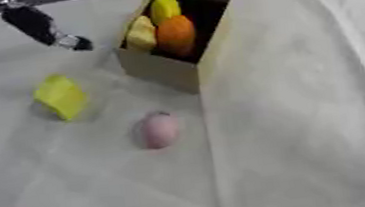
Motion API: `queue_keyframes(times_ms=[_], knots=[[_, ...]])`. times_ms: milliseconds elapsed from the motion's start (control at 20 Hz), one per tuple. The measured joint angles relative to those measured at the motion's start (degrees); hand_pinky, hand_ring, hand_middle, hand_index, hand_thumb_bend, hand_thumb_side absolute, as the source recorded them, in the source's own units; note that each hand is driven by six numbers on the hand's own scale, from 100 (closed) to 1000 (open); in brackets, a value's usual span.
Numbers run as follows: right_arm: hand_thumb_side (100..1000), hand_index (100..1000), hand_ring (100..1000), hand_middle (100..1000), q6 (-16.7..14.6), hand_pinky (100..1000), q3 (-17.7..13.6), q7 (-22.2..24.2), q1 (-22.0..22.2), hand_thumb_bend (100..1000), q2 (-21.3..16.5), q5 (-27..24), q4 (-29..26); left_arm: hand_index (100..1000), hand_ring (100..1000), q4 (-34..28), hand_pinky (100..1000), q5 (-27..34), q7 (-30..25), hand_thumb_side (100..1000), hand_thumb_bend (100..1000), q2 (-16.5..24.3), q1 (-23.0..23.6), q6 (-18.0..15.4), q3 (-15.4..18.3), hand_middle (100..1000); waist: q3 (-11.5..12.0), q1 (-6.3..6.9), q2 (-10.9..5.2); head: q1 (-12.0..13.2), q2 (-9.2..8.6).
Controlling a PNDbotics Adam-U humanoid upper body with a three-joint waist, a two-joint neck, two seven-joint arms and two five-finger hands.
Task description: Pick up objects on the table and place them in the box.
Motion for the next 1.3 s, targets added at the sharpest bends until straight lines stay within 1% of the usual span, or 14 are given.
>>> queue_keyframes(times_ms=[100, 250, 400, 500, 650, 800, 1050, 1300], knots=[[514, 778, 683, 640, 0.00, 894, 0.00, 0.02, -0.03, 100, 0.00, 0.00, 0.00, 874, 823, -3.04, 859, 2.01, -1.27, 413, 676, 2.96, 2.38, 0.68, -0.08, 799, 0.00, -0.14, 0.00, -0.08, -0.01], [515, 778, 683, 640, 0.00, 895, 0.00, 0.02, -0.18, 100, 0.01, 0.00, 0.00, 871, 826, -5.60, 862, 4.46, -2.49, 386, 683, 5.96, 5.34, 1.30, -0.15, 802, -0.10, -0.32, 0.02, -0.09, -0.02], [516, 777, 682, 639, 0.00, 894, 0.00, 0.02, -0.41, 100, 0.01, 0.00, 0.00, 867, 827, -6.68, 862, 5.93, -3.89, 350, 689, 7.86, 7.38, 1.23, -0.62, 802, -0.13, -0.45, 0.13, -0.06, -0.04], [516, 776, 681, 639, 0.00, 894, 0.01, 0.02, -0.49, 100, 0.07, -0.02, 0.00, 867, 825, -6.75, 859, 6.17, -4.96, 326, 686, 8.38, 7.65, 1.11, -1.00, 801, -0.14, -0.48, 0.24, 0.01, -0.08], [516, 776, 680, 638, 0.00, 894, 0.02, 0.04, -0.53, 100, 0.14, -0.06, 0.00, 867, 824, -5.58, 858, 5.79, -5.80, 292, 681, 8.32, 7.11, 0.92, -1.50, 803, -0.24, -0.62, 0.47, 0.18, -0.25], [516, 775, 679, 637, 0.00, 894, 0.02, 0.04, -0.63, 100, 0.17, -0.12, 0.00, 873, 826, -2.94, 859, 4.55, -5.86, 269, 680, 7.22, 5.77, 0.35, -2.13, 814, -0.34, -0.89, 0.77, 0.33, -0.56], [517, 773, 677, 635, 0.00, 894, 0.02, 0.04, -0.75, 100, 0.17, -0.48, 0.00, 897, 834, 1.66, 862, 1.24, -5.12, 248, 701, 4.41, 3.49, -1.81, -3.13, 832, -0.65, -0.99, 1.29, 0.65, -0.86], [519, 772, 675, 633, 0.00, 894, 0.02, 0.04, -0.82, 100, 0.17, -0.59, 0.00, 890, 833, 5.40, 861, -1.96, -3.97, 228, 706, 2.14, 2.32, -4.21, -3.48, 823, -0.78, -1.06, 1.95, 0.69, -1.46]])
